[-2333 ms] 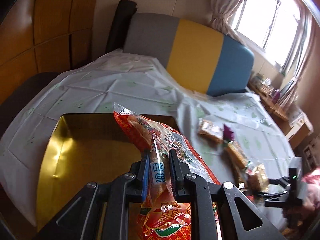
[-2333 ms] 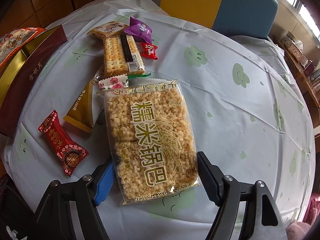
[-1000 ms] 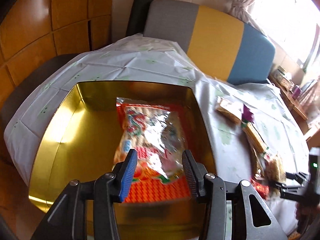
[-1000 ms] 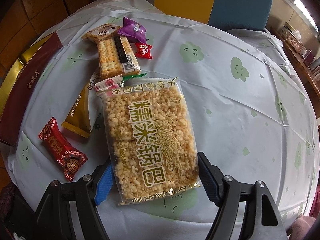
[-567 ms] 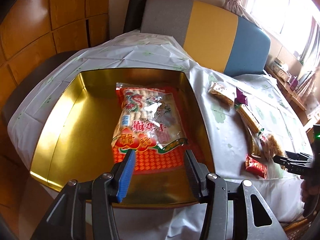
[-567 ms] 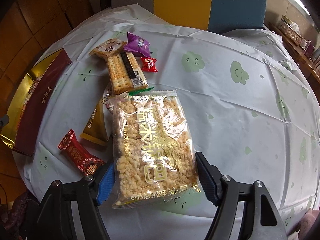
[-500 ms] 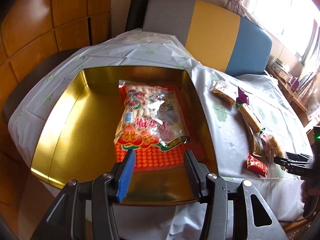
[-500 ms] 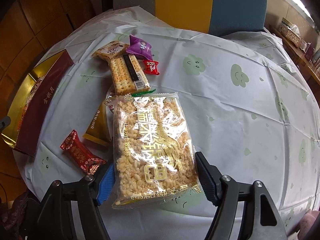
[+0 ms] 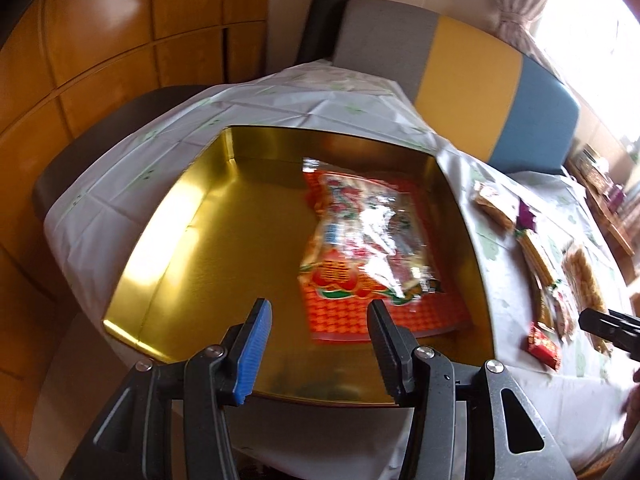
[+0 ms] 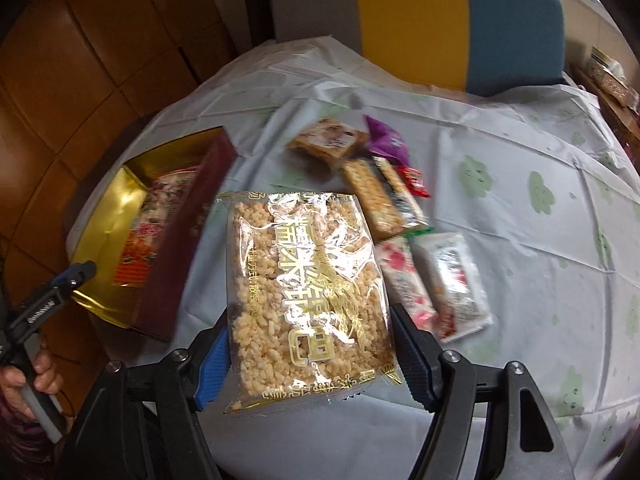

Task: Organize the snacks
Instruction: 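Grasp the rice-cracker bag with the right gripper and drop it into the tin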

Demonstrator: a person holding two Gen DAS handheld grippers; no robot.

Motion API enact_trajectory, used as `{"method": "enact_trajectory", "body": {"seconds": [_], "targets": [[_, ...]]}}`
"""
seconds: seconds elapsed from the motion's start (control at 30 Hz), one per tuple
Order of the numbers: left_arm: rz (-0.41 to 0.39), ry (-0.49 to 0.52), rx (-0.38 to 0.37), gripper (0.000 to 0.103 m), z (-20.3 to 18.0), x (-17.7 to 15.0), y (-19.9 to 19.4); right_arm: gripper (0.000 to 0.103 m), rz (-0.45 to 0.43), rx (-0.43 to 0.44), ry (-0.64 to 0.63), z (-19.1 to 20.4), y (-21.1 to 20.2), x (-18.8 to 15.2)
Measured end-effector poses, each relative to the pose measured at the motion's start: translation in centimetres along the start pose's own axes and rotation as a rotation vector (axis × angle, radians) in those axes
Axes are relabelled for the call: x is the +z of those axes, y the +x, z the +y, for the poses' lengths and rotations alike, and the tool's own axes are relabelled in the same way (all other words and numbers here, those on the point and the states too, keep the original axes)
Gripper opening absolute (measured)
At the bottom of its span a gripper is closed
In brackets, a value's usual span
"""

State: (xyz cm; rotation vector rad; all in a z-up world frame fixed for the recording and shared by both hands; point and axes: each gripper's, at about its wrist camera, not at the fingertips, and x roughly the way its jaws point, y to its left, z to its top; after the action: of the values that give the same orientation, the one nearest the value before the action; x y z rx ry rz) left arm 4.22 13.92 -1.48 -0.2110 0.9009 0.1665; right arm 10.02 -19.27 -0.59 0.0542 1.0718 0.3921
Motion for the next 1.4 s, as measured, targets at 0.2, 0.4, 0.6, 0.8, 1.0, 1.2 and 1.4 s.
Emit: {"method": "enact_trajectory", "body": {"seconds": [0.2, 0.4, 0.6, 0.8, 1.0, 1.2, 1.4], "targets": [[-0.011, -0.057, 0.035, 0.051, 2.5, -0.1, -0.1, 0.073, 0.021, 0.141, -0.058, 8.2, 2.0, 2.1], [-0.012, -0.097, 0.053, 0.051, 4.3, -0.2, 0.0, 0.074, 0.046, 0.174, -0.11, 13.9, 4.7, 3.5], [-0.01, -0.104, 0.065, 0.051, 4.8, -0.2, 0.2, 0.075, 0.091, 0.151, -0.157, 16.8, 7.5, 3.4], [-0.013, -0.083, 0.065, 0.051, 4.3, -0.4, 0.2, 0.074, 0.083, 0.142, -0.161, 16.1, 7.7, 2.9], [-0.009, -0.049, 0.058, 0.051, 3.1, -0.5, 0.0, 0.074, 0.01, 0.143, -0.156, 14.9, 5.4, 2.4], [-0.026, -0.004, 0.064, 0.058, 1.6, -0.4, -0.6, 0.074, -0.065, 0.082, -0.173, 13.3, 3.2, 1.6], [-0.024, 0.023, 0.058, 0.058, 0.3, 0.0, -0.8, 0.074, -0.088, 0.006, -0.146, 9.1, 1.5, 0.8]]}}
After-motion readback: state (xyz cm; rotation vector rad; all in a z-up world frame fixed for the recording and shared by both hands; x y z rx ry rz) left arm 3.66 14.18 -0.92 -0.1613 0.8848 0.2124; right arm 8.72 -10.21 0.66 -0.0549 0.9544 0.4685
